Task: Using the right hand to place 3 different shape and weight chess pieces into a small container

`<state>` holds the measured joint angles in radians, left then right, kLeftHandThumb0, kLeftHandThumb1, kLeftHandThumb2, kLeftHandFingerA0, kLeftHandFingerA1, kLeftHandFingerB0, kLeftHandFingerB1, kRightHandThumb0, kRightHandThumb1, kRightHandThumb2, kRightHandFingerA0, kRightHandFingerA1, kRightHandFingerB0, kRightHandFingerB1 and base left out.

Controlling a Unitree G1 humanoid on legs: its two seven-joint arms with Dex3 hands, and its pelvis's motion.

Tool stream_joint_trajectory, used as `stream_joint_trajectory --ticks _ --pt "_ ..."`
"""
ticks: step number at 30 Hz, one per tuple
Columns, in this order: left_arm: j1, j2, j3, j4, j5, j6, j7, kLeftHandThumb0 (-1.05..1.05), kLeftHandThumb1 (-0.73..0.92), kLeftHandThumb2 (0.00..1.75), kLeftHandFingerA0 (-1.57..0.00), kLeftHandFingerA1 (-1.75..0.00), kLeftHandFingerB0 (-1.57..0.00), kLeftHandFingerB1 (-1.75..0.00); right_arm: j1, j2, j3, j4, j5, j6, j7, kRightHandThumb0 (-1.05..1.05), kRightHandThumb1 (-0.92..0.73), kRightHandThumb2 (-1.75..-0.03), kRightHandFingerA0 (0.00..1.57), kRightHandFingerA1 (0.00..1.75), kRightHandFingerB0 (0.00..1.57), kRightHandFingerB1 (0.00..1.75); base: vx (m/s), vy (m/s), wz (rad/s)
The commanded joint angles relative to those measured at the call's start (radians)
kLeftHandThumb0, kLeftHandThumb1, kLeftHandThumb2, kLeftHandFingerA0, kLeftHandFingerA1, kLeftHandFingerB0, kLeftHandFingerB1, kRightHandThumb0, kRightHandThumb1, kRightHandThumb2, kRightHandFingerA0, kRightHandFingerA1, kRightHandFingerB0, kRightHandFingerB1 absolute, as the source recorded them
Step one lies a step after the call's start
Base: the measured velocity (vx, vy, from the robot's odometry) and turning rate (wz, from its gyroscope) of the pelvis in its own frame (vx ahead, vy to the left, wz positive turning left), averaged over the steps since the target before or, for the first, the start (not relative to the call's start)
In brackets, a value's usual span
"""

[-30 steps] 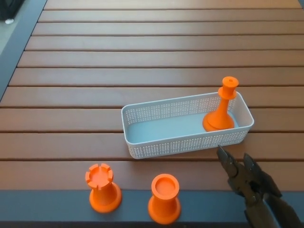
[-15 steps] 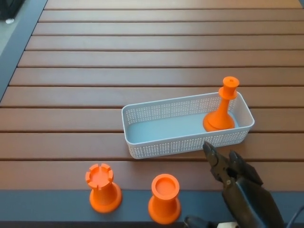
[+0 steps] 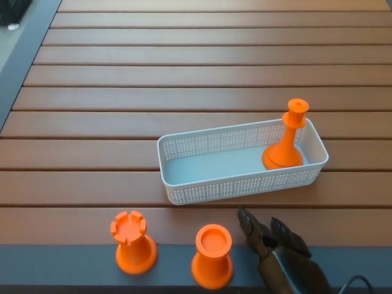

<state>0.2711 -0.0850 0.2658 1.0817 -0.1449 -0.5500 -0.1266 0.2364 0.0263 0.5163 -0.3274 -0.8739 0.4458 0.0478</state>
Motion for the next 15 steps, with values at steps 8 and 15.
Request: stream_joint_trajectory --ticks 8,15 --pt "0.003 0.003 0.007 -0.003 -0.012 0.020 0.006 -0.05 0.43 1.22 -1.44 -1.32 -1.44 -1.31 -0.067 0.028 -0.008 0.059 -0.014 0.067 -0.018 -0.89 -0.50 -0.90 0.00 0.18 0.04 0.00 0.00 0.000 0.00" --pt "0.011 -0.005 0.009 -0.017 -0.024 0.018 -0.016 -0.05 0.45 1.22 -1.43 -1.31 -1.44 -1.30 -0.060 0.068 0.021 0.046 -0.010 0.070 -0.038 -0.89 -0.49 -0.88 0.00 0.15 0.00 0.02 0.00 0.000 0.00"
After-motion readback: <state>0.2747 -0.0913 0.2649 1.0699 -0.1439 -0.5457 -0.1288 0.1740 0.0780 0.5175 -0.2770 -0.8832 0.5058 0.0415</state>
